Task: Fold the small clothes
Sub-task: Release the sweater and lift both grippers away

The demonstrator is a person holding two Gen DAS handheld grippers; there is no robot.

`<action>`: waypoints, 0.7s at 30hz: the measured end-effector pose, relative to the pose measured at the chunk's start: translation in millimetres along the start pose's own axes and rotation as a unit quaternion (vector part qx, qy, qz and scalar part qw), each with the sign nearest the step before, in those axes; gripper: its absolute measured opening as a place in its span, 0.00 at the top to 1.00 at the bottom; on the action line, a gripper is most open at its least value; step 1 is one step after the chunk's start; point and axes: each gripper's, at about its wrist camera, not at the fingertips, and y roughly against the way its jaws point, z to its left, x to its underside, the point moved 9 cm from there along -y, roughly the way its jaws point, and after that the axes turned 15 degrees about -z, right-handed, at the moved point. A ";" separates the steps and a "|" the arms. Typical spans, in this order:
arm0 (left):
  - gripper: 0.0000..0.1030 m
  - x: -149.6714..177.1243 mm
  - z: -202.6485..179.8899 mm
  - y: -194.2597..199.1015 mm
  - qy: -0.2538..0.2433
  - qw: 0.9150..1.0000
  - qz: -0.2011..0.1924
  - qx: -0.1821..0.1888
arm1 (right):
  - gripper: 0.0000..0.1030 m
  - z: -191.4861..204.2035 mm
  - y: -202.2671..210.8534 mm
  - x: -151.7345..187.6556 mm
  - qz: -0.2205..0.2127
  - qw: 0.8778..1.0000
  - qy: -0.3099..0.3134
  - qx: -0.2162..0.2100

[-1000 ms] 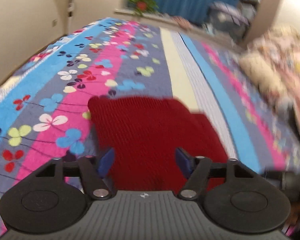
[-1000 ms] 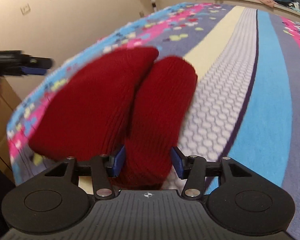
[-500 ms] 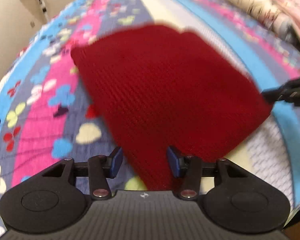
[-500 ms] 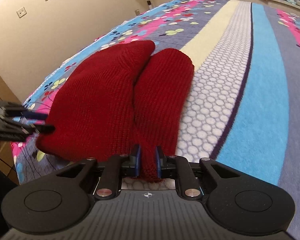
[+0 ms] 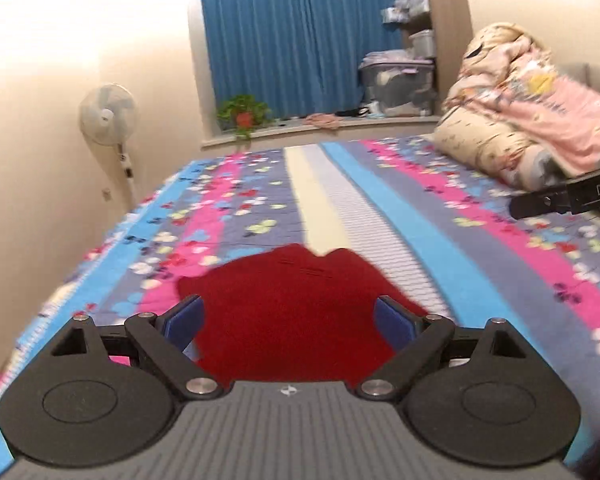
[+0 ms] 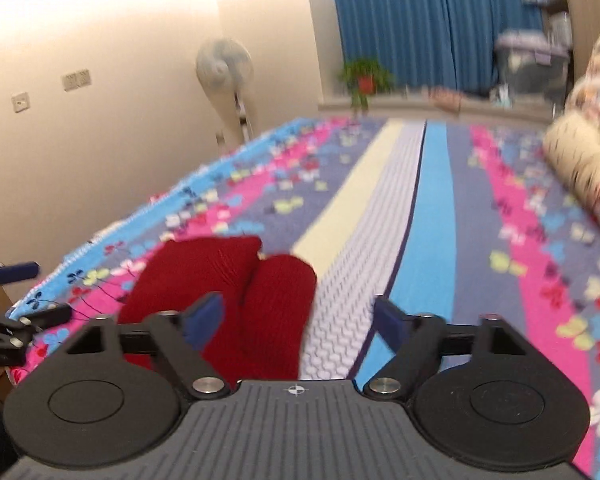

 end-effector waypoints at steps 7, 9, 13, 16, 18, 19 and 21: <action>0.08 37.5 -19.4 21.0 0.058 0.996 0.027 -0.061 | 0.10 10.6 26.1 48.9 -0.008 0.999 -0.015 0.034; 0.08 59.2 -11.1 14.6 0.075 0.989 0.083 -0.095 | 0.15 5.9 12.9 80.7 0.058 0.997 -0.016 0.058; 0.08 72.7 0.5 15.7 0.087 0.979 0.122 -0.135 | 0.15 8.3 -4.2 93.8 0.078 0.995 -0.010 0.058; 0.00 74.6 -3.0 14.9 0.080 0.978 0.130 -0.140 | 0.15 9.6 -12.0 99.0 0.089 0.994 0.002 0.062; 0.01 74.8 -5.6 16.3 0.082 0.979 0.132 -0.134 | 0.15 14.1 -14.5 99.8 0.092 0.994 0.000 0.058; 0.01 74.5 -5.8 19.6 0.082 0.979 0.131 -0.132 | 0.14 16.5 -15.0 101.4 0.094 0.994 0.002 0.055; 0.01 73.7 -2.5 16.8 0.079 0.980 0.130 -0.131 | 0.14 20.9 -15.6 103.4 0.096 0.994 0.011 0.050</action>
